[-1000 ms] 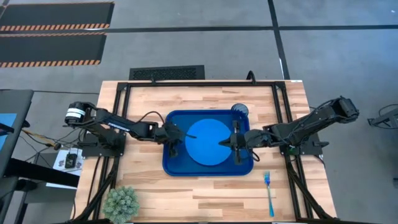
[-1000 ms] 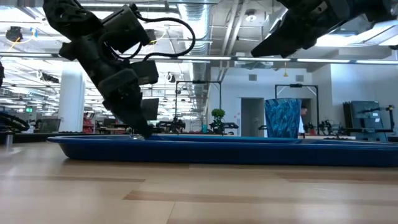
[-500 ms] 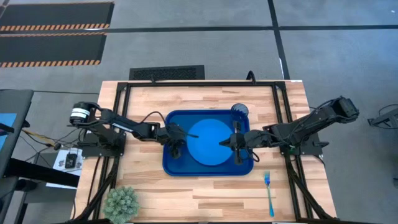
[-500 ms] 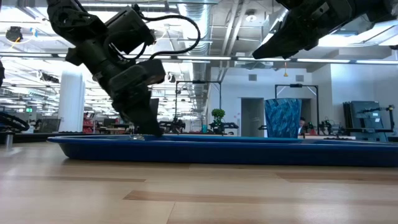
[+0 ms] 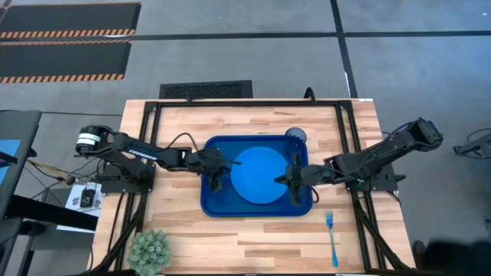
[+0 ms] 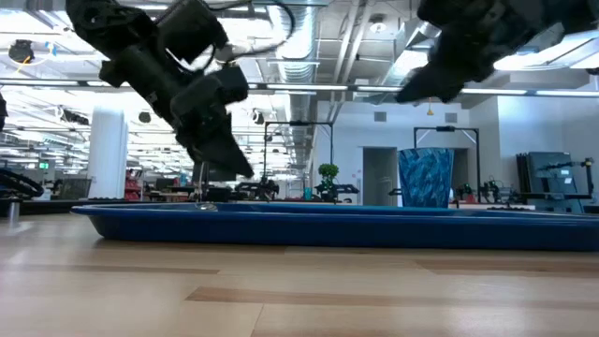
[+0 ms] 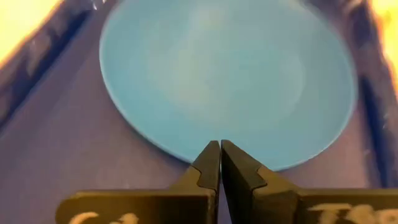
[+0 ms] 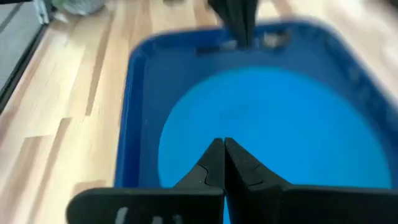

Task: Pick and place plate/cup/fork/spoon on tray
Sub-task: Put the blue fork on the dark blue tray to the right of the black spoon

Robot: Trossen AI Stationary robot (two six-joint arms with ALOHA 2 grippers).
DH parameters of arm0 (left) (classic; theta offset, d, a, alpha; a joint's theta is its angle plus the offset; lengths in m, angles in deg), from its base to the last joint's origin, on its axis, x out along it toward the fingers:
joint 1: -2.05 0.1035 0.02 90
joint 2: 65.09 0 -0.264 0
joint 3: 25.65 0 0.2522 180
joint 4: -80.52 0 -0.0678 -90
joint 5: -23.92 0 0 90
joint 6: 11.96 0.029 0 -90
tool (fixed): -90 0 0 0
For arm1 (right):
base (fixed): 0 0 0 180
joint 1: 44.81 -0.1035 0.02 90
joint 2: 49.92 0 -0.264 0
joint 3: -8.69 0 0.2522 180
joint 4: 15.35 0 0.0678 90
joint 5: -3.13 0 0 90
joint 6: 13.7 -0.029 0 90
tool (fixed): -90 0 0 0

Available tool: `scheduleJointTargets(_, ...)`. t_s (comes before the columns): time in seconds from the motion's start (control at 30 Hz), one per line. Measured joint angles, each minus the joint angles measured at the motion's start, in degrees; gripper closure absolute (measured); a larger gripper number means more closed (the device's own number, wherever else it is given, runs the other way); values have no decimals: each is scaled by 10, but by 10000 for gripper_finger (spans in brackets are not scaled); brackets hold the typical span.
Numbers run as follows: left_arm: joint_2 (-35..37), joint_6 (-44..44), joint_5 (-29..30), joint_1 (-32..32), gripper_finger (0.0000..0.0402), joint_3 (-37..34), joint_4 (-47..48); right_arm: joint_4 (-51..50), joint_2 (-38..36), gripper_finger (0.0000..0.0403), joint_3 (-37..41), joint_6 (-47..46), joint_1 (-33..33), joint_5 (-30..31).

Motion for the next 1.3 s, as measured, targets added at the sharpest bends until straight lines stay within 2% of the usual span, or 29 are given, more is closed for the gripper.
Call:
scheduleJointTargets(0.23,56,-10,-2,-28,402,-76,-165,-169,2,391,-26,-222,-92,57)
scheduleJointTargets(0.4,99,-10,4,-62,402,-114,-250,-236,2,390,-32,-419,-189,59)
scheduleJointTargets(0.67,148,12,41,-99,402,-131,-255,-292,46,379,-32,-752,-344,51)
scheduleJointTargets(0.83,148,12,43,-112,402,-131,-256,-325,94,348,-45,-924,-405,25)
scheduleJointTargets(0.97,148,4,45,-123,401,-131,-257,-392,140,320,-76,-1012,-433,-38)
scheduleJointTargets(1.1,148,1,77,-141,401,-131,-257,-432,176,293,-103,-1066,-452,-103)
scheduleJointTargets(1.3,148,1,104,-164,401,-131,-256,-420,221,266,-111,-1117,-465,-120)
